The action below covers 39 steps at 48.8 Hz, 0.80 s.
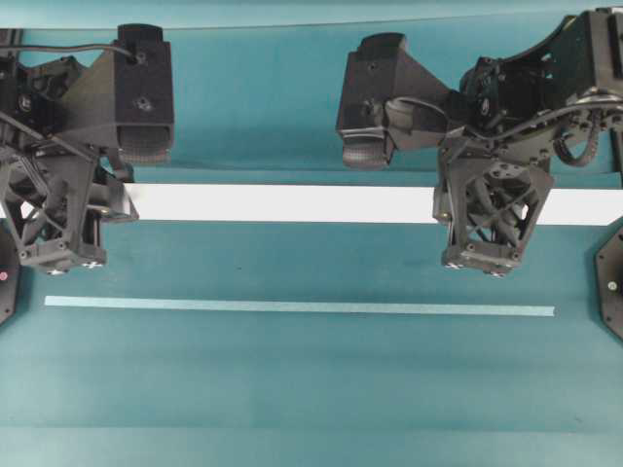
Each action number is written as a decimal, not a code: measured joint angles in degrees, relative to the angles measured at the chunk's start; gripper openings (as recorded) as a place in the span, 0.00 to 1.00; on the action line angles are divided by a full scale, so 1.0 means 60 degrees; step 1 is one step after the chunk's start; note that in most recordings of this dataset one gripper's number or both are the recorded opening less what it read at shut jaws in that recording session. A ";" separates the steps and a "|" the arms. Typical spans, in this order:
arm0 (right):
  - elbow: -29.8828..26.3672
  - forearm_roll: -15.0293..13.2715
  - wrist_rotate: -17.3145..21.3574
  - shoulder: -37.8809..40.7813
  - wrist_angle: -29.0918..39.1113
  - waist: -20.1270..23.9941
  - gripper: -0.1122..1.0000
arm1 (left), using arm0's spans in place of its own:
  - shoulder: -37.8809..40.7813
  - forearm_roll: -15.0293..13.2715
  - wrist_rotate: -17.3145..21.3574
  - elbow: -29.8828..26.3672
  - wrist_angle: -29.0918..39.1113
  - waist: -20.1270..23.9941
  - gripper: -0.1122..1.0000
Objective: Lift a wooden board with both hands.
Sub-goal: 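Lift the white board upward with both grippers together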
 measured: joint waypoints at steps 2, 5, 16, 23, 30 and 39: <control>0.0000 0.0000 0.0000 -0.0015 0.0000 0.0000 0.30 | 0.0000 0.0000 0.0000 -0.0015 0.0000 0.0015 0.26; 0.0000 0.0000 0.0000 0.0000 0.0000 0.0000 0.30 | 0.0015 0.0000 0.0000 -0.0029 0.0029 0.0000 0.26; -0.0015 0.0000 0.0000 -0.0015 0.0000 0.0000 0.30 | 0.0015 0.0000 0.0000 -0.0132 0.0088 0.0000 0.26; -0.0146 -0.0029 0.0000 -0.0015 0.0088 0.0015 0.30 | 0.0015 -0.0015 0.0000 -0.0161 0.0103 -0.0015 0.26; -0.0278 -0.0029 0.0029 -0.0015 0.0176 0.0015 0.30 | 0.0015 0.0000 -0.0015 -0.0220 0.0132 -0.0029 0.26; -0.0293 -0.0029 0.0029 -0.0015 0.0176 0.0015 0.30 | 0.0015 -0.0015 0.0000 -0.0278 0.0176 -0.0059 0.26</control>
